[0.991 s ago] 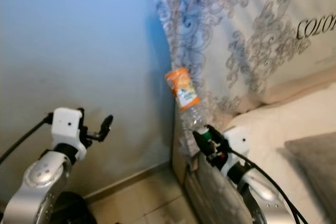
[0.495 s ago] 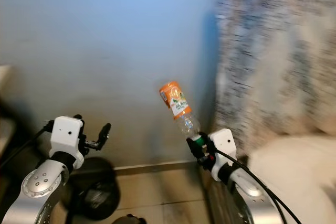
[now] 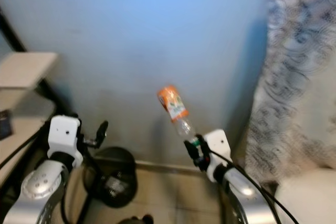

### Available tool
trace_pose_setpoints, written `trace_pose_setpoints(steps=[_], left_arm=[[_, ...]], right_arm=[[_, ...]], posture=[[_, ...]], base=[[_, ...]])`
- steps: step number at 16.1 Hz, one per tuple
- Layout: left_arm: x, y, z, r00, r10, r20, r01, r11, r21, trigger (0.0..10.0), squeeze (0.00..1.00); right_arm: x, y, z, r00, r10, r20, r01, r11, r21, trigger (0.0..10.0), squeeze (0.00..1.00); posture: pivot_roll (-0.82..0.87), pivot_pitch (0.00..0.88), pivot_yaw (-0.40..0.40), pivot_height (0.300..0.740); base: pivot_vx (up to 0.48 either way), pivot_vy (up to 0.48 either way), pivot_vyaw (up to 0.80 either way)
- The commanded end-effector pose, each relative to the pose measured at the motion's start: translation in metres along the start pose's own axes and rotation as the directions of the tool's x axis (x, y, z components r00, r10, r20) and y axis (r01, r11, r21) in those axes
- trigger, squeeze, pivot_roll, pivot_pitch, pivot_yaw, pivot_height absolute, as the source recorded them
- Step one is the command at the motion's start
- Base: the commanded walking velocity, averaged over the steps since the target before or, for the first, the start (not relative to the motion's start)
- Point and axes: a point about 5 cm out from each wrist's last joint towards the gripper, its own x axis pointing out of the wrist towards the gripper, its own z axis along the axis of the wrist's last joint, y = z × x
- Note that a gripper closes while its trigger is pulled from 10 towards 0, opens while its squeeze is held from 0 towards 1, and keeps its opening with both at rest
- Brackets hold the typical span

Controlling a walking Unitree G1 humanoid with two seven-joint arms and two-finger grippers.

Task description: Clean up the room

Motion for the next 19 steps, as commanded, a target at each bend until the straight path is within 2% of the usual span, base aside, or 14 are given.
trace_pose_setpoints(steps=[1,12,16,19], left_arm=[[-0.0017,0.0062,0.0042,0.999,0.026,0.022,-0.026,1.0,-0.005,10.0,0.0],[-0.0048,0.0033,0.0031,1.0,0.004,0.024,-0.004,1.0,-0.006,10.0,0.0],[-0.0062,0.0025,0.0017,1.0,-0.007,0.019,0.007,1.0,-0.001,10.0,0.0],[-0.007,0.0024,0.0014,1.0,-0.011,0.016,0.011,1.0,-0.001,10.0,0.0]], right_arm=[[0.0042,0.0031,0.0051,1.0,0.017,0.012,-0.017,1.0,-0.01,10.0,0.0],[0.0102,0.003,0.0054,0.998,0.06,-0.015,-0.061,0.996,-0.058,10.0,0.0],[0.0116,0.0013,0.0026,0.998,0.054,-0.039,-0.058,0.994,-0.092,10.0,0.0],[0.012,0.0005,0.0024,0.998,0.044,-0.037,-0.047,0.995,-0.086,10.0,0.0]], posture=[[0.03,0.0,0.034,0.74],[0.05,0.0,0.014,0.74],[0.05,0.0,0.008,0.74],[0.05,0.0,0.008,0.74]], base=[[0.0,0.0,0.8],[0.0,0.0,0.8],[0.0,0.0,0.0],[0.084,0.0,0.0]])
